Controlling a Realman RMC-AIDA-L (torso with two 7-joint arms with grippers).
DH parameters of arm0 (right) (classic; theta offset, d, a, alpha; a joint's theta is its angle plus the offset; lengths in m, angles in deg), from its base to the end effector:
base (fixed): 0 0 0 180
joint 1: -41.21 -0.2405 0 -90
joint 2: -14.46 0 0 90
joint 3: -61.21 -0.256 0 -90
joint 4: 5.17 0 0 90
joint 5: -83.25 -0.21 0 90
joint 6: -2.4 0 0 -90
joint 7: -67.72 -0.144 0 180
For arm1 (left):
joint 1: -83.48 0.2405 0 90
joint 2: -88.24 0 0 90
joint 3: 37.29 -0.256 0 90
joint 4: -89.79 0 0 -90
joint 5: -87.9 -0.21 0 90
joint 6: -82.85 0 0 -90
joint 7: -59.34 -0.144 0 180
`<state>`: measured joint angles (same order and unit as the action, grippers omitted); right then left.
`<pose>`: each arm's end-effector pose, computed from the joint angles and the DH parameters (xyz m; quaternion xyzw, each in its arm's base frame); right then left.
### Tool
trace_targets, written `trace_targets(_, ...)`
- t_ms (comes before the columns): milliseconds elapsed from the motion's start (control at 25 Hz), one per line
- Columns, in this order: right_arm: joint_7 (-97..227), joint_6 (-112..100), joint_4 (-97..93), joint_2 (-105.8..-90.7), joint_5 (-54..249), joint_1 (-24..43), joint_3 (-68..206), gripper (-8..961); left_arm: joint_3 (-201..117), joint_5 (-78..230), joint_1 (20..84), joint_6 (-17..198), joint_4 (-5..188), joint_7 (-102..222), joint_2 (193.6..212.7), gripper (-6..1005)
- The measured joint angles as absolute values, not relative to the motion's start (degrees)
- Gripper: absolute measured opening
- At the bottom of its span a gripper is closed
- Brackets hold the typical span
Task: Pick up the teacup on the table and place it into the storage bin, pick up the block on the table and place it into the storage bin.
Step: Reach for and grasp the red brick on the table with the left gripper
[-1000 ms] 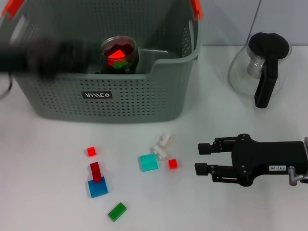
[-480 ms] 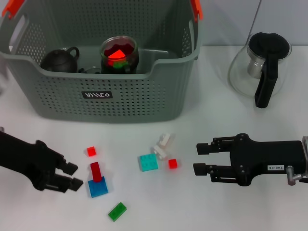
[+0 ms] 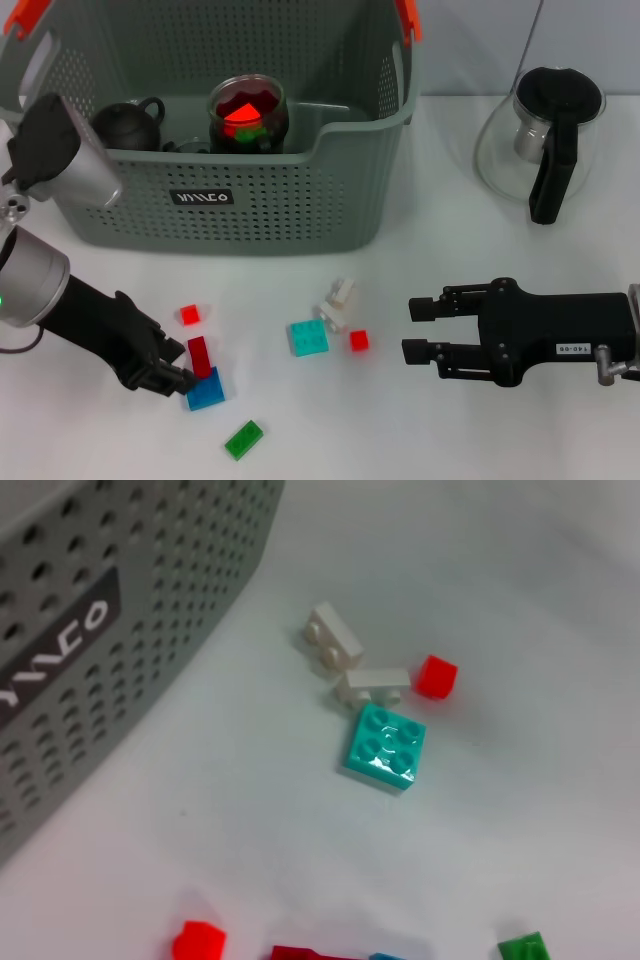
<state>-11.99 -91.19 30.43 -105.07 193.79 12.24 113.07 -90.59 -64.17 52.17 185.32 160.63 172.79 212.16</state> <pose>0.2470 0.3001 -0.0320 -0.9507 0.1996 0.2366 0.0164 -0.2438 0.3147 0.0192 -0.9470 -0.2894 0.1283 0.0550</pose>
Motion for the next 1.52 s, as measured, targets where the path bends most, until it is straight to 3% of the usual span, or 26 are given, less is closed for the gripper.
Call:
trace_targets(320, -11.94, -91.2, 30.42, -105.07, 193.82, 12.07, 113.07, 578, -90.41, -60.87, 50.37, 189.4, 156.18, 174.23, 212.51, 430)
trace_targets(1000, -12.26, -90.84, 30.43, -104.99, 193.9, 12.05, 113.07, 578, -92.58, -58.01, 51.1, 177.09, 149.44, 179.12, 212.65, 428)
trace_targets(1320, -12.41, -90.67, 30.43, -104.88, 193.9, 12.1, 113.07, 578, -93.15, -58.98, 52.39, 176.33, 151.31, 179.45, 212.12, 428)
trace_targets(1520, -12.49, -90.7, 30.43, -104.66, 193.87, 12.4, 113.06, 578, -92.53, -60.01, 54.12, 176.64, 155.98, 181.52, 210.3, 427)
